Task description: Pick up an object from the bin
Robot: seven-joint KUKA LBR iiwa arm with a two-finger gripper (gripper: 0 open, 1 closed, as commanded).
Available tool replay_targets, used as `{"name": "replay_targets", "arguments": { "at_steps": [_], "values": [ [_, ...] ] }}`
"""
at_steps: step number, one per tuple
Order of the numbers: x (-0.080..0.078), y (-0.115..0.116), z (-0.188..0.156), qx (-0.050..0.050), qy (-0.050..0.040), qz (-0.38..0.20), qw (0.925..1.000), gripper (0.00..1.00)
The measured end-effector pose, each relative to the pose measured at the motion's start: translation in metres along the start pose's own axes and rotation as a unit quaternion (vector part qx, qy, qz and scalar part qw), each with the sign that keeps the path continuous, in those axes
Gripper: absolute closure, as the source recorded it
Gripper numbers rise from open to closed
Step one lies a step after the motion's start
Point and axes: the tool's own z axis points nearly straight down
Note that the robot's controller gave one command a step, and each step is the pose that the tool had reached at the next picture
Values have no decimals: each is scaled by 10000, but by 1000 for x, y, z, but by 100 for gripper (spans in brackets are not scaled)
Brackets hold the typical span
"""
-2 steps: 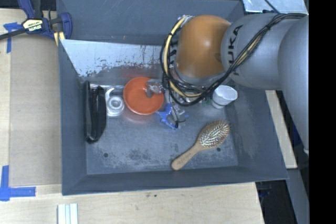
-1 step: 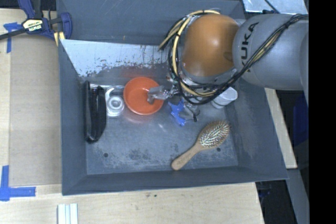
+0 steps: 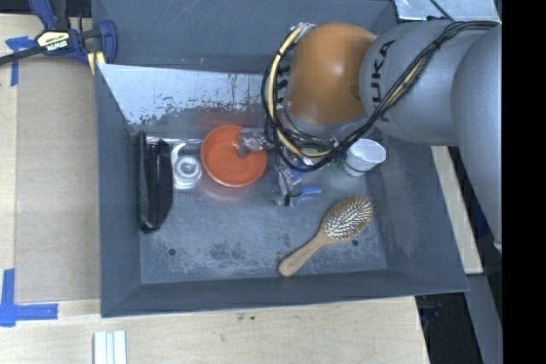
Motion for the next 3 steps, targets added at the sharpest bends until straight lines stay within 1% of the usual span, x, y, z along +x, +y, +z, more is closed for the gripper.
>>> {"name": "replay_targets", "arguments": {
  "at_steps": [1, 2, 3],
  "values": [
    [3, -14, -1, 25, -40, -2455, 9694, 100],
    [4, -14, -1, 24, -40, -2452, 9695, 100],
    [6, -13, -21, -4, -13, -2444, 9697, 100]
  ]
}}
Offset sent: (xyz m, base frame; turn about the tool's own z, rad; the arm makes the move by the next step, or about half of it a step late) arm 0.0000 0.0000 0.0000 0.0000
